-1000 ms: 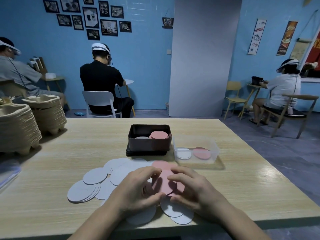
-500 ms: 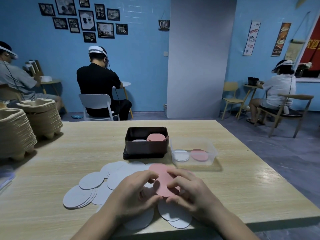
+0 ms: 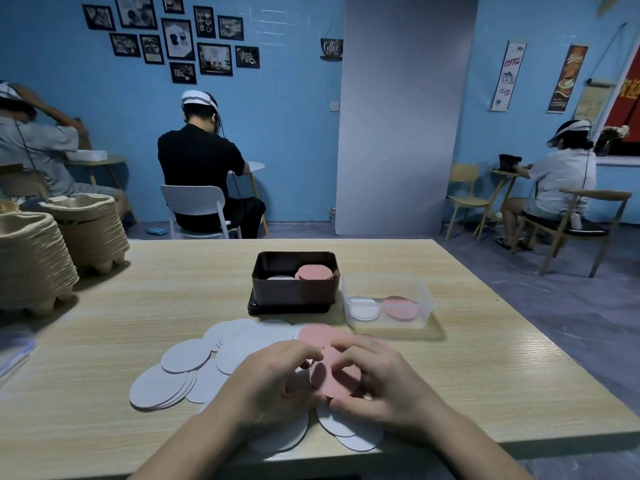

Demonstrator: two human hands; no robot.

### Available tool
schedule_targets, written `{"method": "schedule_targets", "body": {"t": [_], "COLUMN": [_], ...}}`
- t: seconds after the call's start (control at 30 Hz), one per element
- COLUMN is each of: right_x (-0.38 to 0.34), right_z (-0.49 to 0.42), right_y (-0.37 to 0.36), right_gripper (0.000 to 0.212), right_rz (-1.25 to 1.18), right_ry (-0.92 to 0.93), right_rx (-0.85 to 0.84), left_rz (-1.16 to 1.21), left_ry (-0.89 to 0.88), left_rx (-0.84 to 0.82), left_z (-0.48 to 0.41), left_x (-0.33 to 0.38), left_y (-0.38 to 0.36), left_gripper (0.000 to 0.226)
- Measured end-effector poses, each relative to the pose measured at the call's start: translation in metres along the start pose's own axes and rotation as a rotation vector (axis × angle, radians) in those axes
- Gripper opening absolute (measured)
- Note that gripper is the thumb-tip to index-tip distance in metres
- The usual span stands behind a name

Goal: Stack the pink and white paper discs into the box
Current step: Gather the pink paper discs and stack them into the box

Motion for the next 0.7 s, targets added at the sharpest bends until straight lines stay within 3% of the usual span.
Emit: {"method": "schedule_targets", "body": {"t": [0.17, 0.37, 0.7], "right_x": [0.0, 0.005, 0.039], "right_z": [-0.003, 0.001, 0.005], "right_y": [0.003, 0.016, 0.06], "right_gripper": [0.041, 0.041, 0.044], "right_rz": [0.03, -0.04, 0.014], "right_ry": [0.012, -0.044, -0.232], "right_rx": [-0.024, 0.04, 0.172], "left_rz": [-0.132, -0.237, -0.12], "left_ry": [-0.111, -0.232, -0.047], "left_rx": [-0.043, -0.048, -0.079], "left_z": [-0.006, -0.02, -0.046], "left_x": [0.011, 0.015, 0.004], "left_y": [0.004, 0.006, -0.005], "left_gripper": [0.05, 0.039, 0.025]}}
Point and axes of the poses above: each hand's wrist, its own z-axis away from the middle knuckle, its own y-axis out of the back of the hand, x = y × z, the point moved 2 cm from there along -z, towards the middle knuckle, and after that the axes turned 10 degrees about x, right-handed, at the moved point
